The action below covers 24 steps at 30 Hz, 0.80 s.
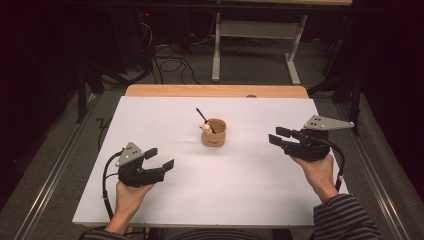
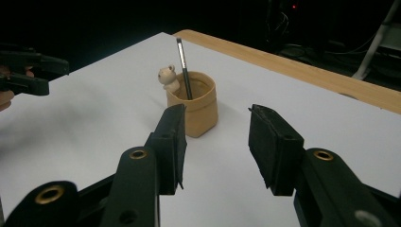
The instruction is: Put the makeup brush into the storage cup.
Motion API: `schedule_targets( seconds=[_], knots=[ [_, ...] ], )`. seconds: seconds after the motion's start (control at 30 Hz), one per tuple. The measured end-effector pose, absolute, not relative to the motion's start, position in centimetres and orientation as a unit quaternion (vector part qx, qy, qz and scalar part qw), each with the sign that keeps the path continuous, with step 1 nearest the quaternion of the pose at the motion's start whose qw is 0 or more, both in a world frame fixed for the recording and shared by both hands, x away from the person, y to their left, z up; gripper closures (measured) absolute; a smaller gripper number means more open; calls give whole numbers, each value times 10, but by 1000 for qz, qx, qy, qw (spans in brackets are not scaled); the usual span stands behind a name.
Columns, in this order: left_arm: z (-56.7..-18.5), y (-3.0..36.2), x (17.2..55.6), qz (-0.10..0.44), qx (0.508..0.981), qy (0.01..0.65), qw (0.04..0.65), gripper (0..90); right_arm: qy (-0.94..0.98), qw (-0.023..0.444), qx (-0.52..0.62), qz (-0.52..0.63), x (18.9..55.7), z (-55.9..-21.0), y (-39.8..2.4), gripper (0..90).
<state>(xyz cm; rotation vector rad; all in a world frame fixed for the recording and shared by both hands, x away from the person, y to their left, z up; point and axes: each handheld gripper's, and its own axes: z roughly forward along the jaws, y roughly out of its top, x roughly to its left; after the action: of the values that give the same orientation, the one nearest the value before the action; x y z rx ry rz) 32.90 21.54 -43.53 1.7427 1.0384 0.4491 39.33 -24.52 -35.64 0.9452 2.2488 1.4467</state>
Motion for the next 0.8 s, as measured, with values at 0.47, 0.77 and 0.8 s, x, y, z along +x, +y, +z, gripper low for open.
schedule_targets(
  seconds=[0.47,0.77,0.8],
  knots=[
    [-435,215,329,185,724,430,507,253,777,158,339,507,380,-357,-259,583],
    [-435,215,329,185,724,430,507,254,771,160,341,513,373,-358,-267,583],
    [-435,215,329,185,723,430,507,254,771,160,341,513,372,-358,-267,583]
  ],
)
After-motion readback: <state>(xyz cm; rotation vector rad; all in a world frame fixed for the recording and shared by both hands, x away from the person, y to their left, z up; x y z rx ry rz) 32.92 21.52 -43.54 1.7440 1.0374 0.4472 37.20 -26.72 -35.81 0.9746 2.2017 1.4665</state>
